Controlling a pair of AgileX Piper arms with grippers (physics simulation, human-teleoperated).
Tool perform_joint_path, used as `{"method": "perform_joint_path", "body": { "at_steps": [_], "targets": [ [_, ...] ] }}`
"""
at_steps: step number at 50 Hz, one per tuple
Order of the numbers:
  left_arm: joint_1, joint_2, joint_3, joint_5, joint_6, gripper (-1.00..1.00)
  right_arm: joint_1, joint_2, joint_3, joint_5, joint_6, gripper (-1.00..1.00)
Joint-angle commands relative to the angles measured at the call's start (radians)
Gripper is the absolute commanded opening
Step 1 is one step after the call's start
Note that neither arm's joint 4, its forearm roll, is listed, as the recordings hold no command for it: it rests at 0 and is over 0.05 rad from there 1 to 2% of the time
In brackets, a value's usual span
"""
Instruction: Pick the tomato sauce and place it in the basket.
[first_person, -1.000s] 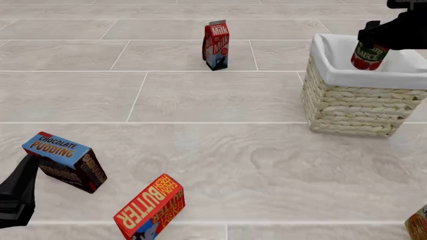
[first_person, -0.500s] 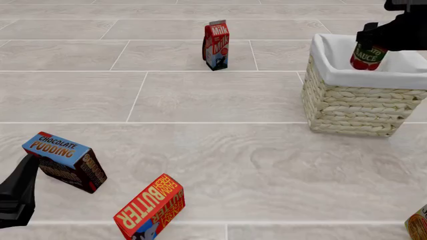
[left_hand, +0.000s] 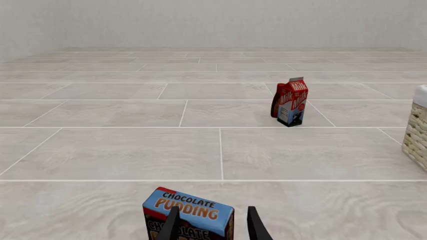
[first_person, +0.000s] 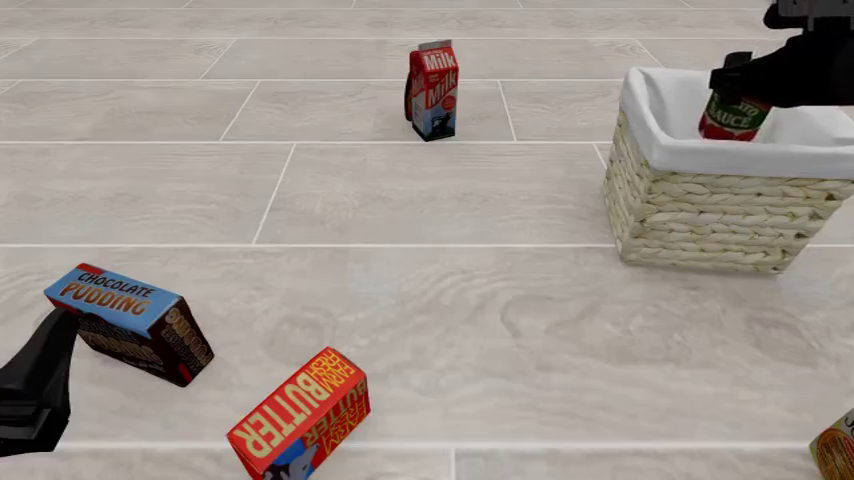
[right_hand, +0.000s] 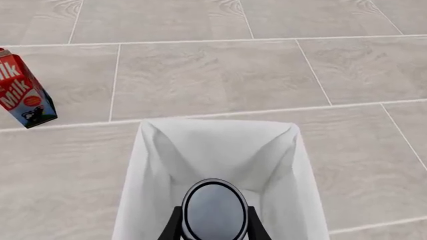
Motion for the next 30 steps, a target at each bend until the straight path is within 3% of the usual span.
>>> {"method": "perform_joint_path", "body": {
  "at_steps": [1,30],
  "targets": [
    [0.0,0.0,0.0,0.0,0.0,1.0,0.0,0.008,0.001,-0.015,0.015,-1.0],
    [0.0,0.0,0.0,0.0,0.0,1.0,0.003,0.079,-0.023,-0.044,0.014,-1.0]
  ]
}}
